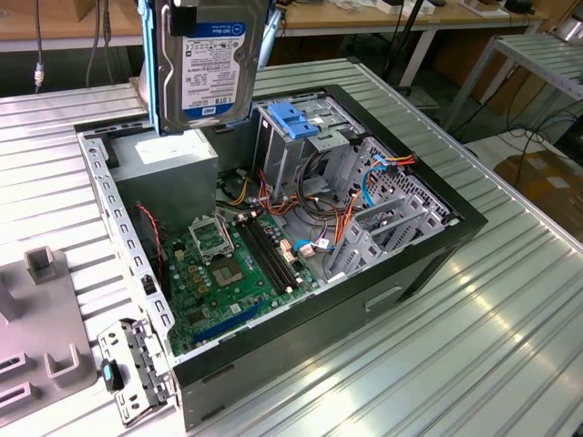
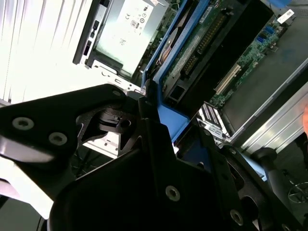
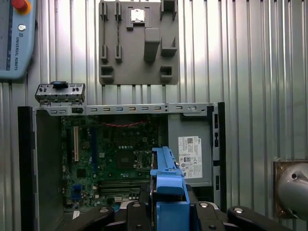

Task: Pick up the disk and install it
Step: 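Insert the disk into the insertion slot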

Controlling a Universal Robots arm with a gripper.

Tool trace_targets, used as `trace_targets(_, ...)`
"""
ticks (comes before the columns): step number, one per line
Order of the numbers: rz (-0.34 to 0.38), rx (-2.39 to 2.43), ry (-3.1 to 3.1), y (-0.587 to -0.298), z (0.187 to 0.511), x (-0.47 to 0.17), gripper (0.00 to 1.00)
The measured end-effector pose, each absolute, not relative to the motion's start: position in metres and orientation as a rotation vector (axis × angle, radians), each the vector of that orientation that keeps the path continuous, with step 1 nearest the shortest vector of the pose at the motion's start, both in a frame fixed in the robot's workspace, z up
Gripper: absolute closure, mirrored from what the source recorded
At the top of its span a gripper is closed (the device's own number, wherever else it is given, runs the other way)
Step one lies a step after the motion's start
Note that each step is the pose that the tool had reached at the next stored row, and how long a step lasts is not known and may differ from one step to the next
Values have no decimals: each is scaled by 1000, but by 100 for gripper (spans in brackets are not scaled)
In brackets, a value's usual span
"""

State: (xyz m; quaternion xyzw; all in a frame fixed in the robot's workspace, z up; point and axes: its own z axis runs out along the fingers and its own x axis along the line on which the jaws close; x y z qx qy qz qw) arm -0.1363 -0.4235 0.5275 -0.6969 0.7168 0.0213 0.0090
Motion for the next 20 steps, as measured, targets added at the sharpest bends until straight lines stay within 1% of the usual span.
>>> trace_targets(20,66,-2177,2239,-430,528,-136,63)
